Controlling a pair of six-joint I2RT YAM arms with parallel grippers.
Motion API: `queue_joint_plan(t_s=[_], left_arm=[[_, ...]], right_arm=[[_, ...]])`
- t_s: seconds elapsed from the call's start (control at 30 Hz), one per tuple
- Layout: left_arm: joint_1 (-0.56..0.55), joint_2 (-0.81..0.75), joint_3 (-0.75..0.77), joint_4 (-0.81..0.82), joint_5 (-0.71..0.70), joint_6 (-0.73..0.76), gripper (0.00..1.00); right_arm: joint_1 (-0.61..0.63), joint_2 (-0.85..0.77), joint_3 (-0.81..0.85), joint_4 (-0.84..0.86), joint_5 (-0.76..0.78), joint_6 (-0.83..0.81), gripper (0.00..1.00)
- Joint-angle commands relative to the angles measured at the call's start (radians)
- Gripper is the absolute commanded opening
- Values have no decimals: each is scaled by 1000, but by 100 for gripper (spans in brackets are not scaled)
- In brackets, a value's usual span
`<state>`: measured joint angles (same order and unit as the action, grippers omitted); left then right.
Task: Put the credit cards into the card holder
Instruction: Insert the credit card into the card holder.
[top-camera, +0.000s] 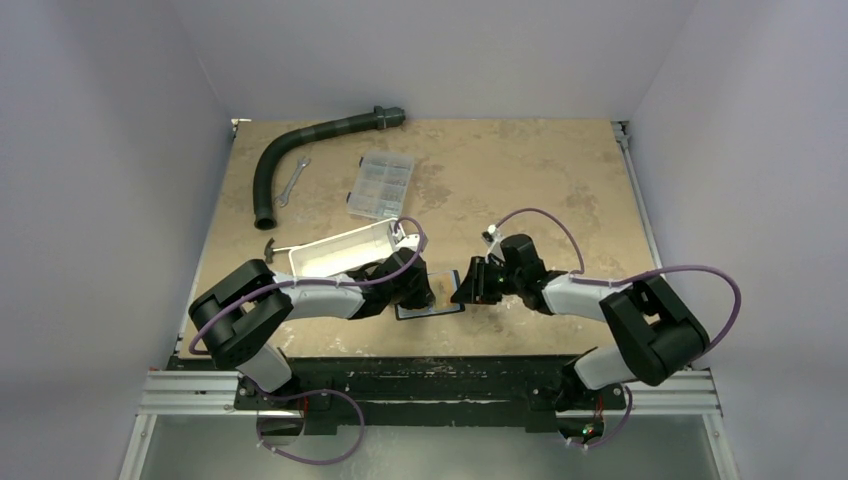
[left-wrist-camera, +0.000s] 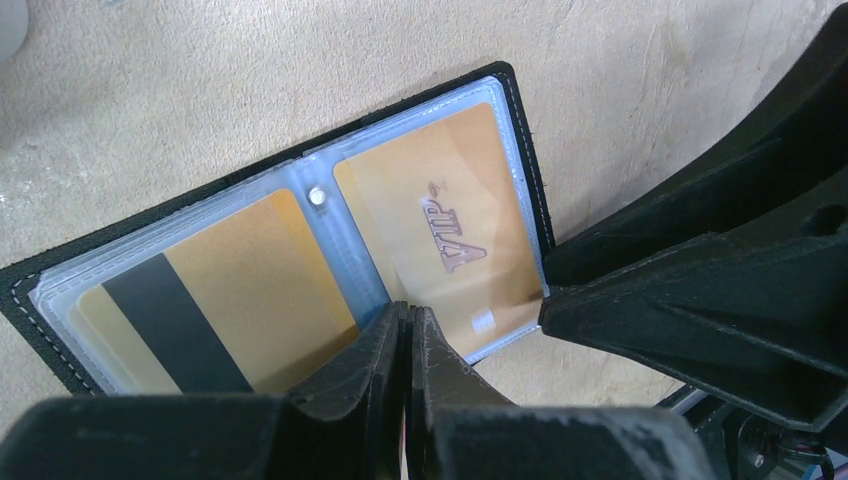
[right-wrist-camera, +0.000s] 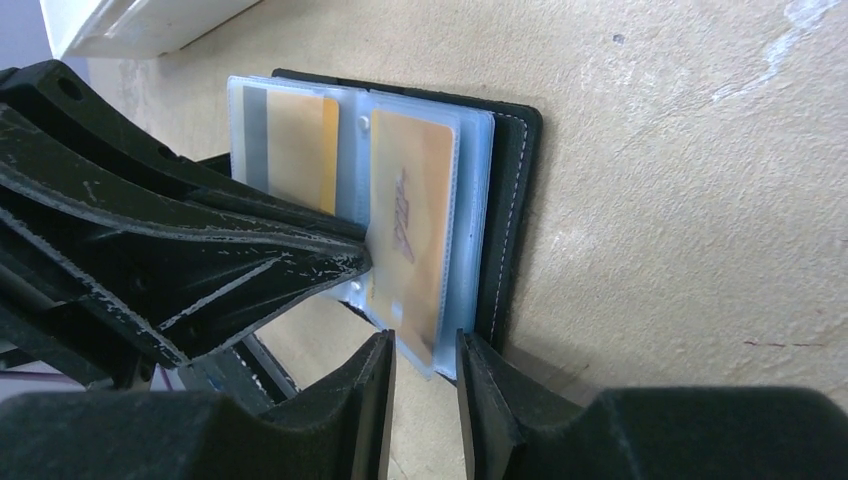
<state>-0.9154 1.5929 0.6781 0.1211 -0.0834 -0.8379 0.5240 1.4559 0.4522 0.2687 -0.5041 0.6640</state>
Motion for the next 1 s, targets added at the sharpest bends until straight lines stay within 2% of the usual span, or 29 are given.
queue_joint_plan(t_s=[0.0,0.2,0.97], left_arm=[[3,24,-46,-100,-17,7,0],[3,24,-48,-97,-16,5,0],[4,18,-51,-98,-19,5,0]], right_arm=[[12,-70,43,-69,51,-31,36],[13,-102,46,-103,60,-40,37],[53,-17,45,9,16,10,35]])
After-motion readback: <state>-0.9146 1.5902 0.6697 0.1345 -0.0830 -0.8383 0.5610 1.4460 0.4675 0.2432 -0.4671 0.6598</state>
